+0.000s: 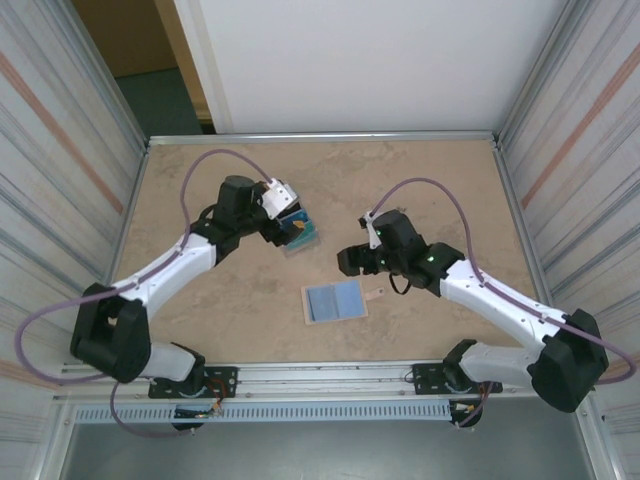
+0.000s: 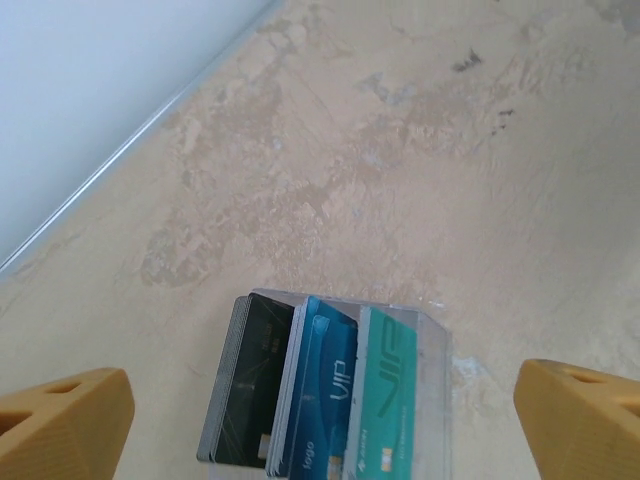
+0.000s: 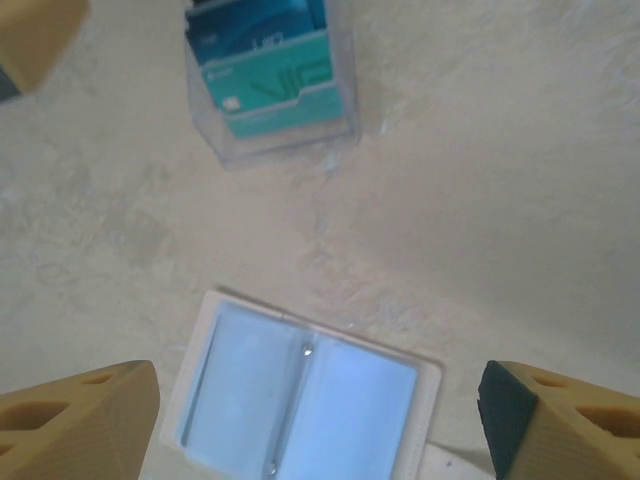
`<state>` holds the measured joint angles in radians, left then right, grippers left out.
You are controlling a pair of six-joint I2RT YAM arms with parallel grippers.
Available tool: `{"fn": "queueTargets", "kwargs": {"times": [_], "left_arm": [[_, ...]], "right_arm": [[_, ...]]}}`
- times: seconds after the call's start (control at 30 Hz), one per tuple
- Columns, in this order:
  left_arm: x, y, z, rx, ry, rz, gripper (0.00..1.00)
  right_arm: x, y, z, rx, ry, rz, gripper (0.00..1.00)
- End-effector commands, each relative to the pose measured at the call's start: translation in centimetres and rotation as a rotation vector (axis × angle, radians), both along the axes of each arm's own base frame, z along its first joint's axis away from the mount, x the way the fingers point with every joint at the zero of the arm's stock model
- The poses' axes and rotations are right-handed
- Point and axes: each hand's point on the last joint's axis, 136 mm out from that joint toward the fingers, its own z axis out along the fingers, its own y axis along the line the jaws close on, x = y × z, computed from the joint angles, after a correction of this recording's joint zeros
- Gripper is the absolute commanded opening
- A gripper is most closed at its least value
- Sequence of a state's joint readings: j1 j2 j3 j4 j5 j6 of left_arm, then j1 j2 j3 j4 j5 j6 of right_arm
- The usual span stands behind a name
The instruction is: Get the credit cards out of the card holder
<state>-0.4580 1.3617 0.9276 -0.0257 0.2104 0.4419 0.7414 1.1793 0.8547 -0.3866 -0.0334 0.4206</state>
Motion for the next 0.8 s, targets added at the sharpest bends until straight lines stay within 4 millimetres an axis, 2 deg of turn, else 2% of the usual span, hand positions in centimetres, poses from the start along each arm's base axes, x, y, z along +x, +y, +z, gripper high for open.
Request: {"fn": "queueTargets", "kwargs": {"times": [0.0,0.07,0.23,0.53,0.7,0.77], "left_arm": [[-0.2,2.1,1.7,-0.089,-0.036,0.186,0.99],[-0.7,3.8,2.8,-0.156,-0.057,0.289,0.99],[-2.9,7.1,3.3,-0.285,-0.060,0.460,0.99],[-6.0,11.6,2.1,-0.393,-0.021,0.667,0.99],[-6.6,14.6,0.6,-0.520,0.049,0.832,0.99],[-6.8,15.2,0.0,-0.552,0.078,0.855,0.99]], "right_arm": [[-0.5,0.4,-0.4,-0.029,0.035,-0.034,0.81],[-0.9,0.5,-1.0,-0.035,0.064,-0.050,0.80],[-1.3,1.1,-2.2,-0.038,0.110,-0.058,0.78],[-2.4,2.7,-4.6,-0.119,0.160,-0.025,0.71],[-2.9,3.4,-6.3,-0.183,0.208,-0.011,0.64],[-3.2,4.0,-6.8,-0.199,0.222,0.004,0.61]]}}
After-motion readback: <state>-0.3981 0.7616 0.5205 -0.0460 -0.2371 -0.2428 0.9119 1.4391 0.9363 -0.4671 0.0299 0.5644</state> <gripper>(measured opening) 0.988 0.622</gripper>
